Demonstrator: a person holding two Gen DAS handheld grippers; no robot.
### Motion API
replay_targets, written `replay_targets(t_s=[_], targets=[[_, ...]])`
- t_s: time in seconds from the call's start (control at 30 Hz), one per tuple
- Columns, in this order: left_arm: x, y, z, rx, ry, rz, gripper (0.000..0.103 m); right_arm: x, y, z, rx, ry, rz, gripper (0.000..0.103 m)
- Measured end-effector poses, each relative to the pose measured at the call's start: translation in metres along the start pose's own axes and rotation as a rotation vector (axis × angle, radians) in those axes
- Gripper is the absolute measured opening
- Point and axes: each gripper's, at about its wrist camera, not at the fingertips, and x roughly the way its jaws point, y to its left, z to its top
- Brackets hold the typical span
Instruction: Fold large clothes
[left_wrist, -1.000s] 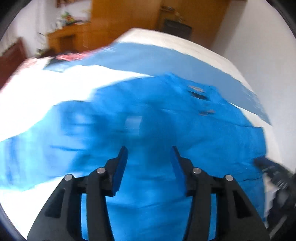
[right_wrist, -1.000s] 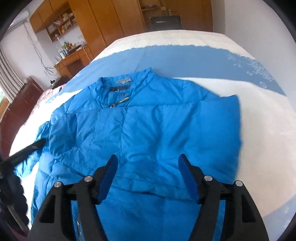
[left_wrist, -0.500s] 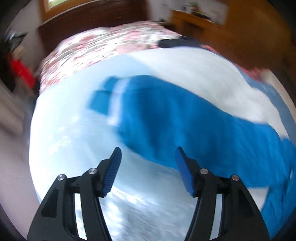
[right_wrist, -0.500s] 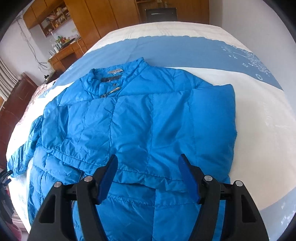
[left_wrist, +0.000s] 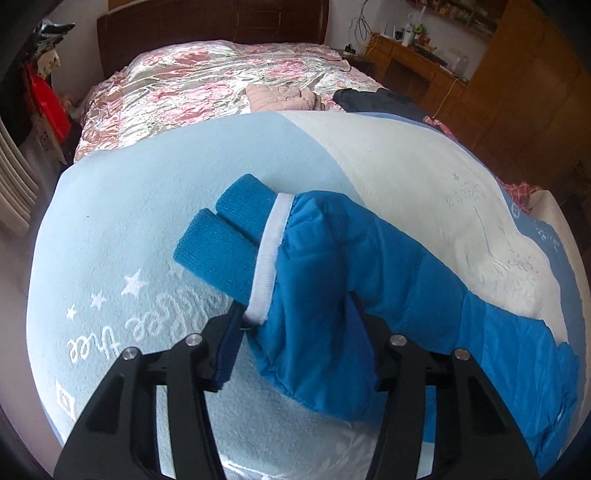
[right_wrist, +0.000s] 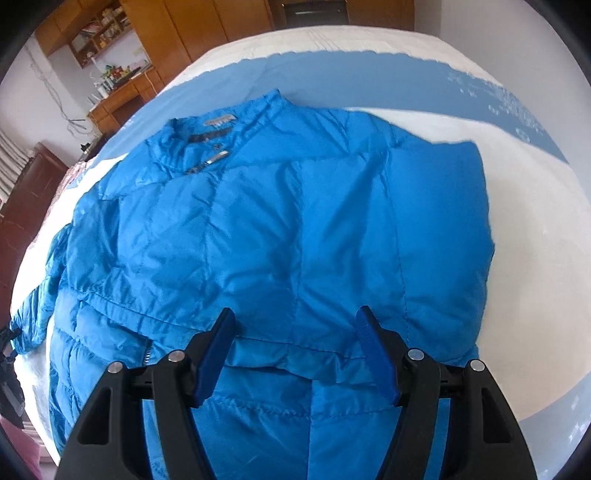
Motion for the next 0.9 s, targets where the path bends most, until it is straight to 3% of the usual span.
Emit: replay_targets(t_s=[0.13, 0.2, 0.27, 0.4, 0.5, 0.67, 0.9], targets=[[-0.001, -0.003, -0.001, 0.011, -0.007, 0.013, 0.040, 0.013, 0.003, -0.001, -0.021, 0.016, -0.033, 0.069], [-0.005, -0.005, 0.000, 0.015, -0.016, 0.010, 0.029, 0.016, 0.006, -0.002, -0.024, 0.014, -0.042, 0.071], [-0.012, -0.008, 0.001, 0.020, -0.030, -0.012, 0.022, 0.017, 0.006, 0.000, -0.026, 0.020, -0.038, 0.073], [-0.050, -0.033, 0.001, 0.077, -0.106, -0.087, 0.020, 0.001, -0.002, 0.002, 0.025, 0.021, 0.025, 0.071], [-0.090, -0.071, -0.005, 0.175, -0.183, -0.163, 0.020, -0.020, -0.003, 0.002, 0.033, -0.009, 0.052, 0.071], [-0.143, -0.148, -0.034, 0.326, -0.241, -0.314, 0.020, -0.049, -0.002, -0.001, 0.016, -0.050, 0.070, 0.071], [-0.178, -0.265, -0.110, 0.538, -0.187, -0.517, 0.019, -0.067, -0.001, -0.006, -0.002, -0.074, 0.065, 0.071]])
